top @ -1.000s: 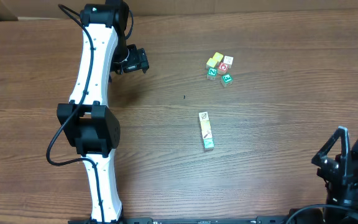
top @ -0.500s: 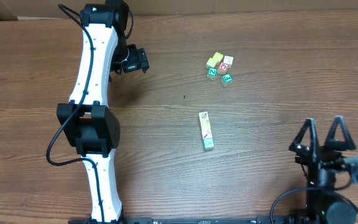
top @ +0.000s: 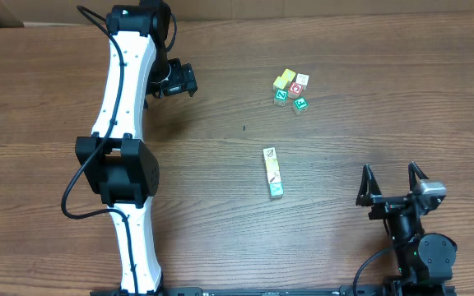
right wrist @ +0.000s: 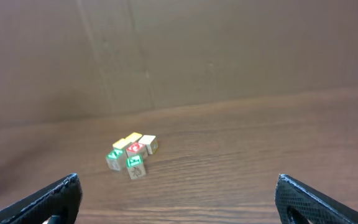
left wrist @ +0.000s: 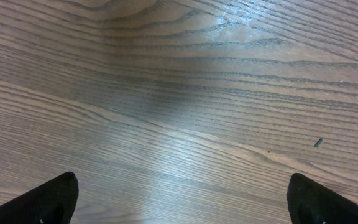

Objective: Flip 3 blocks

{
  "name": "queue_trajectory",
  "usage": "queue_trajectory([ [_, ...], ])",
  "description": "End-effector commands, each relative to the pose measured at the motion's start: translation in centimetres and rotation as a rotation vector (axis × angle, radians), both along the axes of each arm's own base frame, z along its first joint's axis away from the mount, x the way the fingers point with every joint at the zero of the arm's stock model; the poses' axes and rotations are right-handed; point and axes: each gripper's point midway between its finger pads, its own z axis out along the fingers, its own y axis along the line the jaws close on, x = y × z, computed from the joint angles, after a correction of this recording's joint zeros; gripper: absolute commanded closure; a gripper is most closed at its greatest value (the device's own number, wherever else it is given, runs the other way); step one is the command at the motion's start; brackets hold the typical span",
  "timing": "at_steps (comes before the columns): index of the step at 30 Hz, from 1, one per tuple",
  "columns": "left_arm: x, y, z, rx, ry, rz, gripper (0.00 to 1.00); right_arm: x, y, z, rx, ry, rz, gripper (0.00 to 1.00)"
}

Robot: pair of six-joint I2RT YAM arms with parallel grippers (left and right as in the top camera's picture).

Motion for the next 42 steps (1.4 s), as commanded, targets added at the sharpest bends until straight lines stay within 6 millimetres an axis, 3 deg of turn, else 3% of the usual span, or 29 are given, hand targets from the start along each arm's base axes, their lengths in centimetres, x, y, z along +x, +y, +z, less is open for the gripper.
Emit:
queue_trajectory([
  [1, 0.2, -0.6, 1.7, -0.015, -0.047, -0.016, 0.00, -0.1, 0.9, -0.2, -0.168, -0.025, 0.046, 0.00],
  [35, 0.1, -0.7, 1.7, -0.014, -0.047, -0.020, 0.00, -0.1, 0.9, -0.2, -0.176, -0.025, 0.046, 0.00],
  [39, 0.0, -1.3, 2.5, -0.016, -0.064, -0.033, 0.00, -0.1, 0.9, -0.2, -0.176, -0.025, 0.046, 0.00],
  [42, -0.3, -1.8, 4.3, -0.021, -0.107, -0.045, 0.00, -0.1, 0.9, -0.2, -0.176, -0.025, 0.046, 0.00],
])
